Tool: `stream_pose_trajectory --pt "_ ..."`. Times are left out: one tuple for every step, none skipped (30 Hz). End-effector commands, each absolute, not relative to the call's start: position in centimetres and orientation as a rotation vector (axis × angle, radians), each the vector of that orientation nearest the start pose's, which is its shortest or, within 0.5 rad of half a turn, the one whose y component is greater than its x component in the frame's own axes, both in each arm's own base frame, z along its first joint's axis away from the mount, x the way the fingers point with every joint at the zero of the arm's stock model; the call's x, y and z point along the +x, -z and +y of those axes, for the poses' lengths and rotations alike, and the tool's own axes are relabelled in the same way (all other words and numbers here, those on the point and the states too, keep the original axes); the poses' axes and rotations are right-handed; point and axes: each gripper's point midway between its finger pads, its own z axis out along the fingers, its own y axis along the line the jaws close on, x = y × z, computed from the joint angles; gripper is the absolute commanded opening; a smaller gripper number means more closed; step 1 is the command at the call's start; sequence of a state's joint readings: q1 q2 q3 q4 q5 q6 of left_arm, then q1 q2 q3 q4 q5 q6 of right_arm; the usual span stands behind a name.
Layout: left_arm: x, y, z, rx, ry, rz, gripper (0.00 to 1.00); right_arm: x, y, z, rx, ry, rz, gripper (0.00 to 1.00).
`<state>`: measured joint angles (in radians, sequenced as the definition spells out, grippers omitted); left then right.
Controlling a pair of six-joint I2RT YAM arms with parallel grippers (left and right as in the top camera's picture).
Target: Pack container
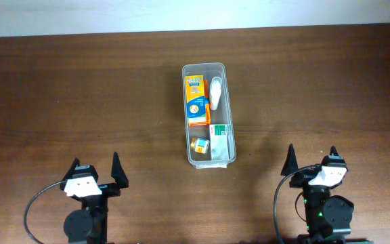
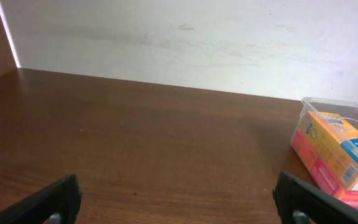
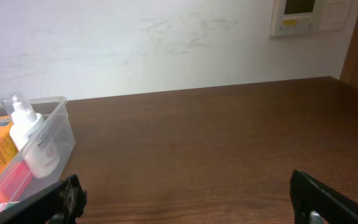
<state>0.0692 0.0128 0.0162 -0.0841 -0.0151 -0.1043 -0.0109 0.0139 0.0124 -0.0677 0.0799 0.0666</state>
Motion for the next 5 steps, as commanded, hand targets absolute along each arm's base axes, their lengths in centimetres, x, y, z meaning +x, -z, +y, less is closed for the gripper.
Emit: stream_pose_trajectory --pt "24.51 -15.64 1.98 -0.143 -0.001 1.643 1.0 24.57 -15.71 -1.28 0.106 0.016 1.64 0.98" --pt "24.51 -15.66 1.98 -0.143 -0.001 1.643 0.99 24.57 -15.72 -1.28 0.106 0.016 1.64 0.98" --pt "24.51 -15.64 1.98 -0.143 -0.001 1.643 0.99 24.57 -15.71 -1.28 0.106 0.016 1.64 0.98" --pt "24.51 -15.64 1.98 -0.143 -0.001 1.643 1.0 24.57 -15.71 -1.28 0.106 0.016 1.64 0.98" --pt "24.51 -15.64 1.98 -0.143 -0.001 1.643 0.99 24.57 -15.72 -1.28 0.106 0.016 1.64 0.98"
